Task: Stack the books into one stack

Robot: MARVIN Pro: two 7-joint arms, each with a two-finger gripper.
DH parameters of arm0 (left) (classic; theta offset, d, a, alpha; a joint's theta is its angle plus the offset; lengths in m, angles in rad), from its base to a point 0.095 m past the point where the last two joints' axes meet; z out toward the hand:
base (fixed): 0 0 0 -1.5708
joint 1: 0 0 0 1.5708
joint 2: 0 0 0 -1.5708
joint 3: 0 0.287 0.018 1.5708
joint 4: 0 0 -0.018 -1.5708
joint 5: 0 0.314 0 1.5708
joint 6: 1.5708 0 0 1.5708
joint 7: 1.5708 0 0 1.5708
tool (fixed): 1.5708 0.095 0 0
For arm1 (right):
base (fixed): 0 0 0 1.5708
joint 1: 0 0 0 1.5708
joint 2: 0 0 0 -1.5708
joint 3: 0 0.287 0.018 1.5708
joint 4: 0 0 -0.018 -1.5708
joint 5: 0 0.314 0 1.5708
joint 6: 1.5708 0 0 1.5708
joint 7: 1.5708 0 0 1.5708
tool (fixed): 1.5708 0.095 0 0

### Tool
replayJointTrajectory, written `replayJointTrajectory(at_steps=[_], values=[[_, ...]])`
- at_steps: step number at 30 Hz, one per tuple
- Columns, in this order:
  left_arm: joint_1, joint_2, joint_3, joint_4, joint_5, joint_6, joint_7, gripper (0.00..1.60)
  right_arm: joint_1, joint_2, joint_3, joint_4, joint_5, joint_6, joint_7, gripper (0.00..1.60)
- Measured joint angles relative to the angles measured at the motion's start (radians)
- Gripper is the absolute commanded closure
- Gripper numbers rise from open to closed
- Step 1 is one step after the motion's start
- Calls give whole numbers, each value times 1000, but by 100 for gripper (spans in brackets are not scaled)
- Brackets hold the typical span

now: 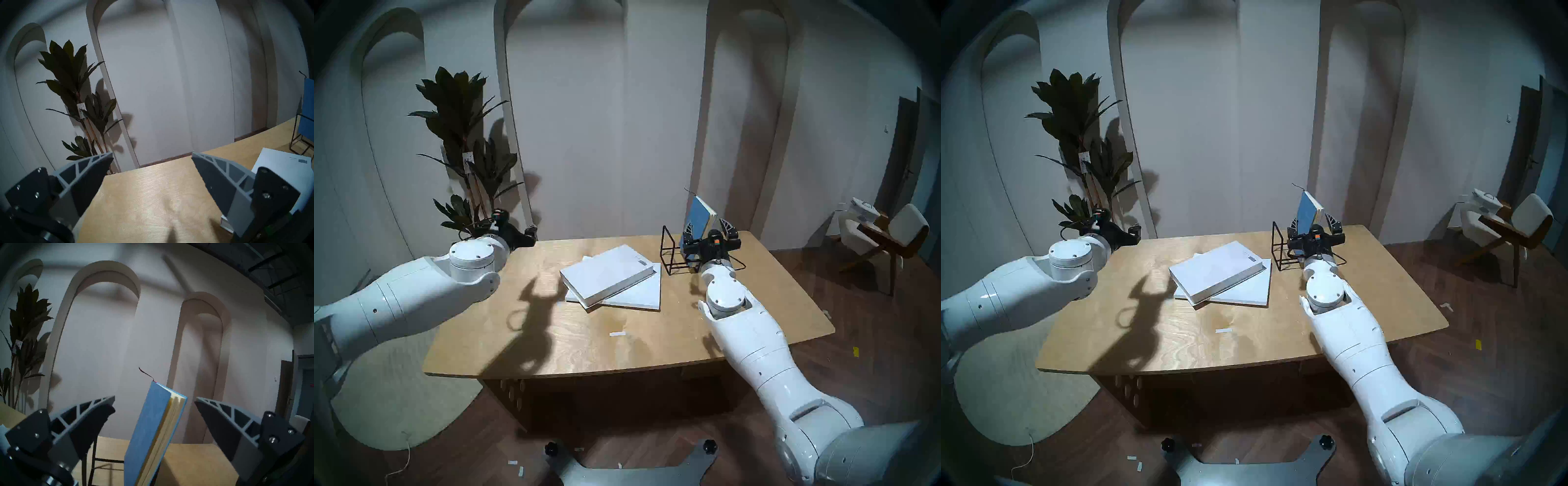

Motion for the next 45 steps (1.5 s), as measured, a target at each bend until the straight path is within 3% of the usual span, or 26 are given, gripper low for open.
replayJointTrajectory(at_steps=[8,17,29,45], values=[[0,0,0,0,0,0,2,0,7,81,3,-14,81,31,143,0],[0,0,0,0,0,0,3,0,33,155,-25,69,124,3,288,0],[-1,0,0,0,0,0,3,0,67,176,-15,140,130,-48,344,0],[-1,0,0,0,0,0,3,0,187,157,-19,355,144,-101,451,0]])
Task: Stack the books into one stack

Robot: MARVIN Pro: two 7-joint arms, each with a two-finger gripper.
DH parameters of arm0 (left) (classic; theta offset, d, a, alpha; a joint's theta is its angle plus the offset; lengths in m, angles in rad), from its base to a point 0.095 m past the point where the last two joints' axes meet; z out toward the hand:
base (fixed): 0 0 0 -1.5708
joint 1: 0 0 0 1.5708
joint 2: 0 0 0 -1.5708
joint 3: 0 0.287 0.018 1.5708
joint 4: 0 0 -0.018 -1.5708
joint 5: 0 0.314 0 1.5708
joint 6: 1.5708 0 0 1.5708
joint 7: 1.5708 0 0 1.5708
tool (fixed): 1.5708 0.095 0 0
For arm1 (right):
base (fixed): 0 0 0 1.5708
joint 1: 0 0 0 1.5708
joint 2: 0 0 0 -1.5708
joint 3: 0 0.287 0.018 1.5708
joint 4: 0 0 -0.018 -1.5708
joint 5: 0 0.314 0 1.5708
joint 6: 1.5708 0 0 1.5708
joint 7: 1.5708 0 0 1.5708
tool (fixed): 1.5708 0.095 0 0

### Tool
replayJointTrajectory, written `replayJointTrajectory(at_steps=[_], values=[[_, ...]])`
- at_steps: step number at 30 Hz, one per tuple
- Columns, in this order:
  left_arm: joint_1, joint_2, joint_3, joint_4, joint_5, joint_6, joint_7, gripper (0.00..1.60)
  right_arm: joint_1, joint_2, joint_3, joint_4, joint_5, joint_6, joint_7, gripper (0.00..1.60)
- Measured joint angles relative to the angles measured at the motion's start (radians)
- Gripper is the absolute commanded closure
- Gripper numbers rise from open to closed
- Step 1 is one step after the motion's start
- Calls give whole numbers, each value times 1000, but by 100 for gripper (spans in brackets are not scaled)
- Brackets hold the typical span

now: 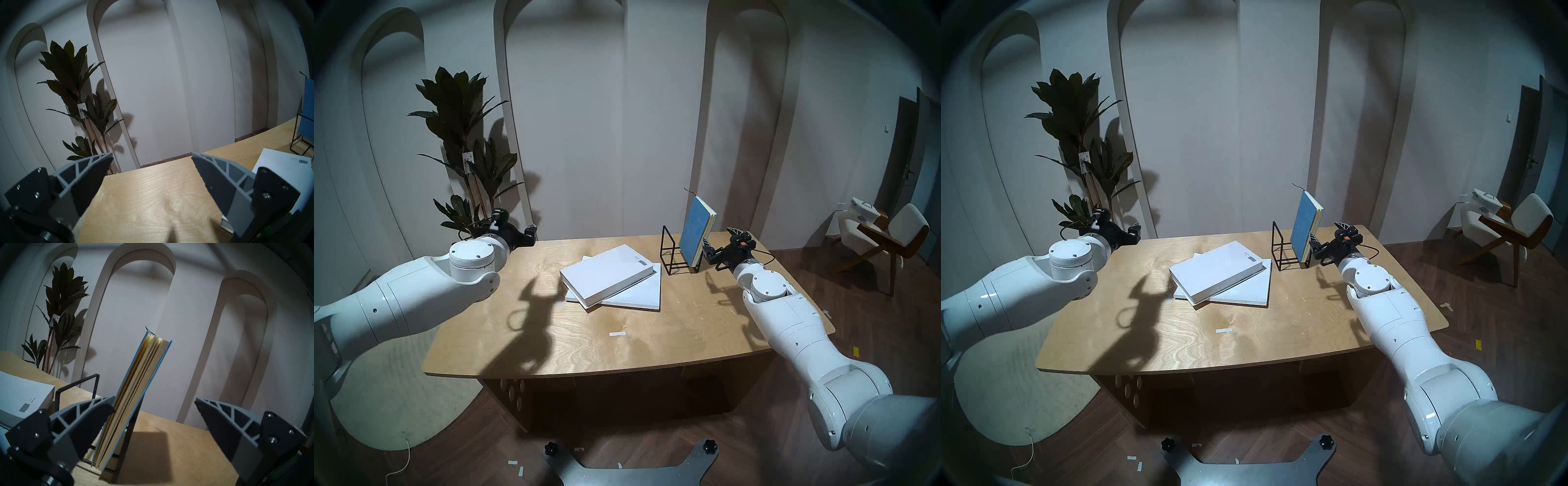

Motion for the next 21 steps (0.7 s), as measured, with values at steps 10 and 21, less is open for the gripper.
replayJointTrajectory(at_steps=[10,21], values=[[0,0,0,0,0,0,0,0,84,-27,-35,107,-32,-35,52,0],[0,0,0,0,0,0,0,0,173,-65,-56,232,-53,-63,91,2]])
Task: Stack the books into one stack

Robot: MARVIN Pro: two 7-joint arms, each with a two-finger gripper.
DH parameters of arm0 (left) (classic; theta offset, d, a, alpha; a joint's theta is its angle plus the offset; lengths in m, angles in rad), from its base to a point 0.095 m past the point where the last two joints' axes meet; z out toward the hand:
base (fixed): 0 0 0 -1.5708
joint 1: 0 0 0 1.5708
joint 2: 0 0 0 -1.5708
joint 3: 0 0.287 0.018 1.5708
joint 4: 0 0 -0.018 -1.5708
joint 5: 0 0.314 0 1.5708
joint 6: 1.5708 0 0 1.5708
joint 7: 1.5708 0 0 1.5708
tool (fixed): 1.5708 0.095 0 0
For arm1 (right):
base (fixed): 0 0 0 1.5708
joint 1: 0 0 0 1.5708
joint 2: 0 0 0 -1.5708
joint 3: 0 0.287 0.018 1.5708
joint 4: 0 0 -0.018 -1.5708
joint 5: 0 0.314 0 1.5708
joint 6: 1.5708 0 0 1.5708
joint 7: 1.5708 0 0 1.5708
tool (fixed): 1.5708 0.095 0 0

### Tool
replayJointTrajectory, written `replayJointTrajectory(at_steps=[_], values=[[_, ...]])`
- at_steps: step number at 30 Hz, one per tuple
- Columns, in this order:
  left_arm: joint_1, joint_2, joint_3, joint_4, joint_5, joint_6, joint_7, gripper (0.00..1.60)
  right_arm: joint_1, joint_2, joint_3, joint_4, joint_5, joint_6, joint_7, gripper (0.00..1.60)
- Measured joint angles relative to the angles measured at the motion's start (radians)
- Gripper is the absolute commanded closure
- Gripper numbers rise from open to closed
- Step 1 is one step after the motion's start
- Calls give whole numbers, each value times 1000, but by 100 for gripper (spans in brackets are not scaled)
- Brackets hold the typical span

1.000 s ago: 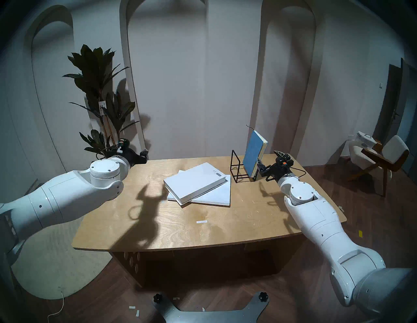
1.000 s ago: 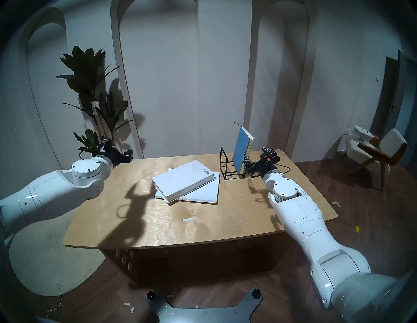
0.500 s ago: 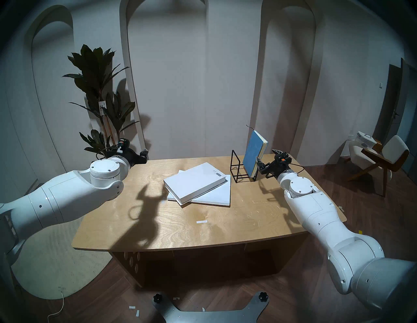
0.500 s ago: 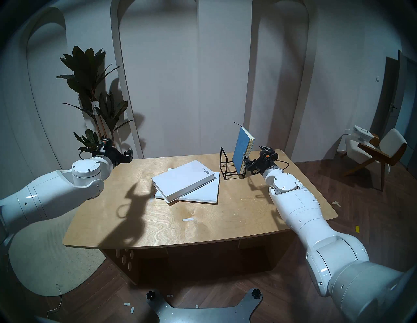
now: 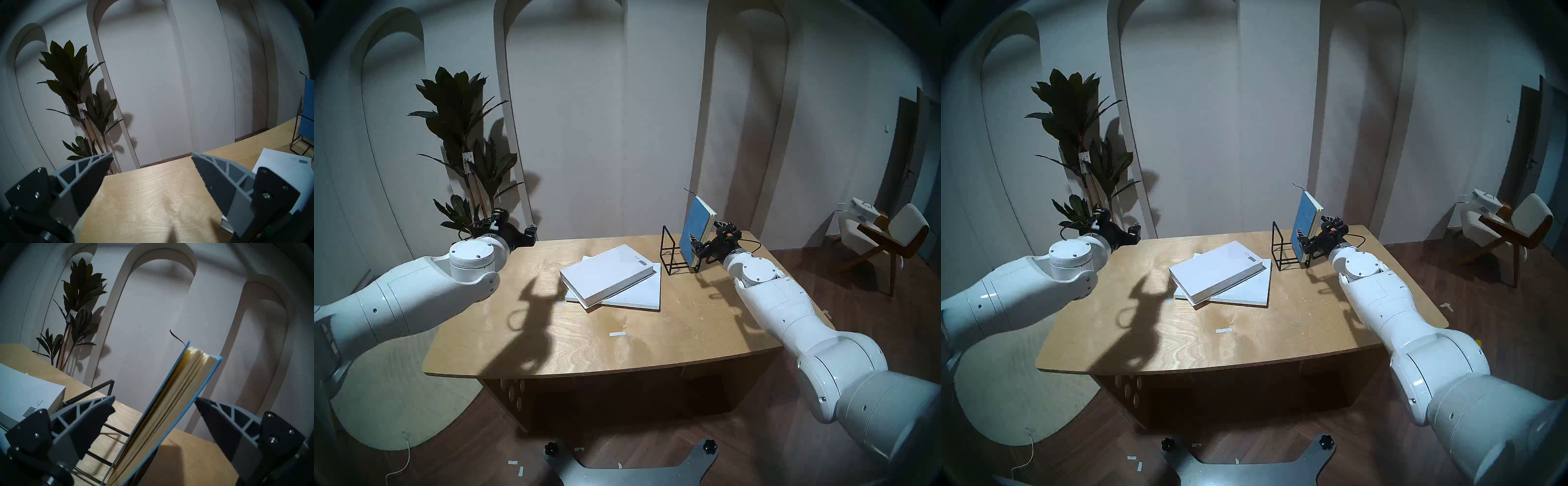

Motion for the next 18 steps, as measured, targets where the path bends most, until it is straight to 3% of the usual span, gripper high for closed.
replayJointTrajectory(at_steps=[1,3,5,6,7,8,9,10,13,14,18], values=[[0,0,0,0,0,0,0,0,9,-4,-1,14,-2,-2,2,11],[0,0,0,0,0,0,0,0,25,-11,-1,37,-4,-4,6,0],[0,0,0,0,0,0,0,0,41,-19,0,61,-6,-7,8,0],[0,0,0,0,0,0,0,0,49,-23,1,74,-7,-8,8,13],[0,0,0,0,0,0,0,0,57,-27,1,86,-8,-9,8,38],[0,0,0,0,0,0,0,0,65,-31,2,100,-9,-11,6,81],[0,0,0,0,0,0,0,0,71,-34,2,111,-10,-13,3,99],[0,0,0,0,0,0,0,0,78,-38,2,126,-13,-15,-1,107],[0,0,0,0,0,0,0,0,98,-50,2,164,-20,-25,-14,107],[0,0,0,0,0,0,0,0,102,-53,2,171,-22,-27,-17,141],[0,0,0,0,0,0,0,0,119,-63,0,206,-33,-44,-34,160]])
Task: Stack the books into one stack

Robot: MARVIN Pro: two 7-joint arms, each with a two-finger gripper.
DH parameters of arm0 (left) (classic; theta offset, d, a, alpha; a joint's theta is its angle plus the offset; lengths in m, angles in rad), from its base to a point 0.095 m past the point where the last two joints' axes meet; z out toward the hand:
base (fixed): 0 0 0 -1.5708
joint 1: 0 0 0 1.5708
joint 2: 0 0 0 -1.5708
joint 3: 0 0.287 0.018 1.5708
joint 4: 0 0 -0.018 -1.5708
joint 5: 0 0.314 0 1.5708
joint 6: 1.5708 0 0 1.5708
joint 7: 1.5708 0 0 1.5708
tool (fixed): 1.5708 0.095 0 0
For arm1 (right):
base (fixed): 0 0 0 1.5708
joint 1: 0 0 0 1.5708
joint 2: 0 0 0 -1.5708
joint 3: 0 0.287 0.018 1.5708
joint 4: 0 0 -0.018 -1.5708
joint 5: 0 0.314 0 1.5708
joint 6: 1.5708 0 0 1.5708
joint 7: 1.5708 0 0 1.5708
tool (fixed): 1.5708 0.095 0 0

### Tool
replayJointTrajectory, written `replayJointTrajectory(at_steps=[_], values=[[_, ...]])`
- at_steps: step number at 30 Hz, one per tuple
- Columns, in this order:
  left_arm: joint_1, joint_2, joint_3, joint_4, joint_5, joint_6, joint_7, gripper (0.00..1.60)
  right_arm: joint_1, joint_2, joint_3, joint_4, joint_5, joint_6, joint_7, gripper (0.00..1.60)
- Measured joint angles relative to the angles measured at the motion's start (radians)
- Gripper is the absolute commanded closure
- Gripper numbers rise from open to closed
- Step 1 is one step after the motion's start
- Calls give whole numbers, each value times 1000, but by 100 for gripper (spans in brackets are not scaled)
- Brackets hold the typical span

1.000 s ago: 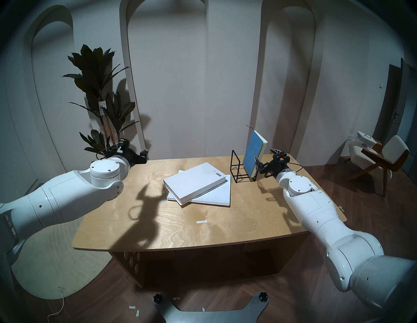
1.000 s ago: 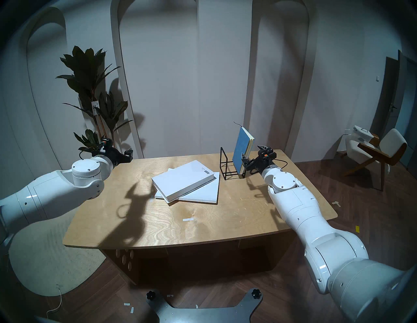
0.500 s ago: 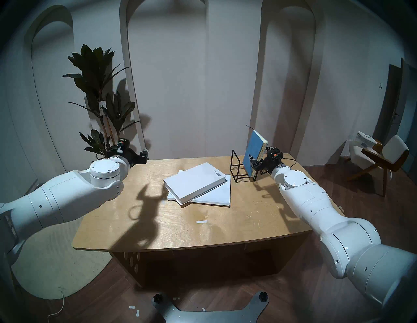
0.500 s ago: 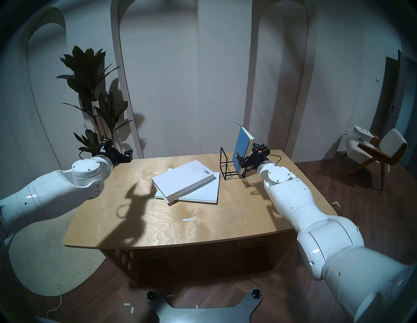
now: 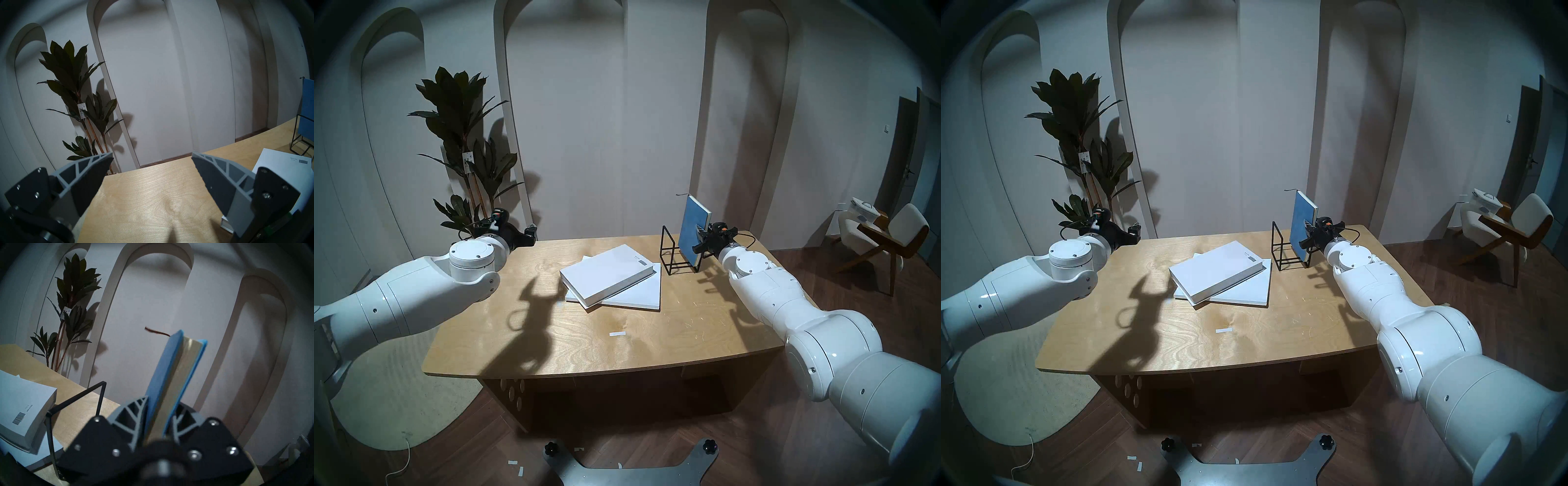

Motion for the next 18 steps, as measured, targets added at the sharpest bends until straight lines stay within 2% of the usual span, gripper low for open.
replayJointTrajectory(at_steps=[8,15,18], values=[[0,0,0,0,0,0,0,0,14,-22,-18,42,-42,-47,-96,160],[0,0,0,0,0,0,0,0,-1,-29,-31,9,-79,-108,-205,160],[0,0,0,0,0,0,0,0,-4,-29,-30,-7,-86,-124,-227,160]])
